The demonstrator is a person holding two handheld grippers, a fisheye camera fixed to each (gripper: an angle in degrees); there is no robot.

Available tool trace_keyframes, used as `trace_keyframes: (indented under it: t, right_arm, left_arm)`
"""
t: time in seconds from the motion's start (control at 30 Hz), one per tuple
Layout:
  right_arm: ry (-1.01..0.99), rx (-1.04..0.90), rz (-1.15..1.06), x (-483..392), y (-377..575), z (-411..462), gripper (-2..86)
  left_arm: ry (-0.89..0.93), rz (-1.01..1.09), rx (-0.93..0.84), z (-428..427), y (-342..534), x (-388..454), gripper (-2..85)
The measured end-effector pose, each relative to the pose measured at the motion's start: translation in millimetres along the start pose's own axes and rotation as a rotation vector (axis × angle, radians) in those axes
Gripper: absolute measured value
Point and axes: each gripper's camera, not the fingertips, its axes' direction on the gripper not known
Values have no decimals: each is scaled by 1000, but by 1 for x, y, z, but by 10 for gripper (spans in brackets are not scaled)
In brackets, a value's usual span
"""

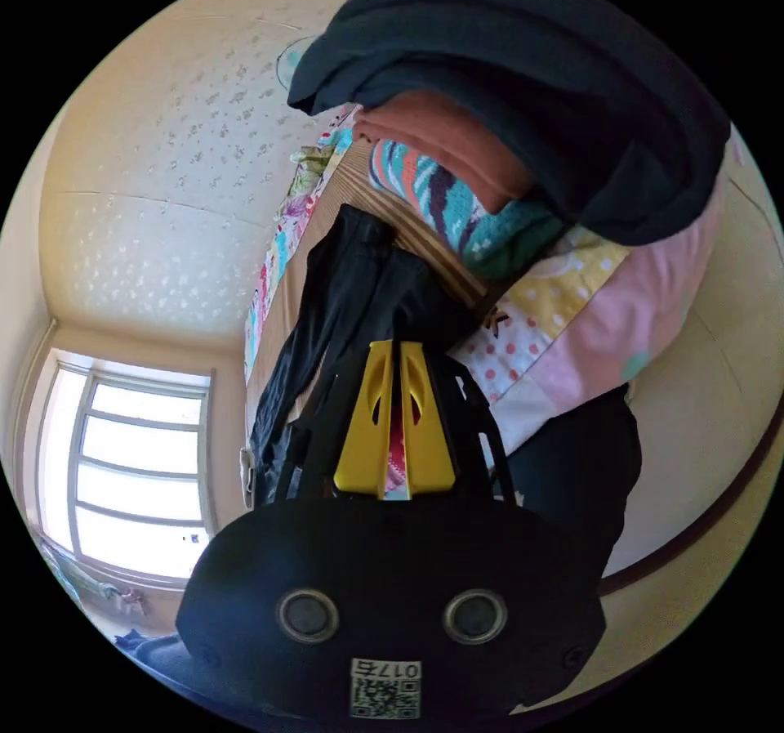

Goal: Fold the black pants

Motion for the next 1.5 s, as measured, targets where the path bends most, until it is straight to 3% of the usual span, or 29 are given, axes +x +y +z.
trace_keyframes:
  t: [0.1,0.17,0.23,0.33,0.47,0.73,0.87,1.0,1.17,1.27,1.5]
  right_arm:
    - [10,-5,91,39,17,-7,35]
    - [-11,6,146,59,30,-11,48]
    - [2,30,191,72,45,-18,84]
    - [8,39,185,76,54,-19,114]
    - [-58,16,167,67,54,-10,134]
    - [45,-10,83,11,59,4,143]
    - [8,11,63,-5,66,2,116]
    - [24,-65,67,-22,65,22,89]
    - [53,-116,-118,-69,76,21,31]
    - [121,-30,-292,-116,85,-8,19]
    - [79,277,-459,-216,75,-71,10]
  left_arm:
    - [-60,-13,-100,-6,15,-20,50]
    - [-138,-103,-53,-15,22,-37,74]
    - [-67,-218,97,-36,28,-62,128]
    - [67,-341,294,-55,35,-99,126]
    - [148,-432,311,-44,30,-130,107]
    - [-101,-409,495,-83,58,-97,95]
    - [-70,-467,499,-88,52,-108,135]
    - [-54,-500,346,-59,33,-113,118]
    - [76,-369,406,-67,50,-85,59]
    - [184,-246,438,-86,60,-63,49]
    - [57,72,542,-138,46,40,48]
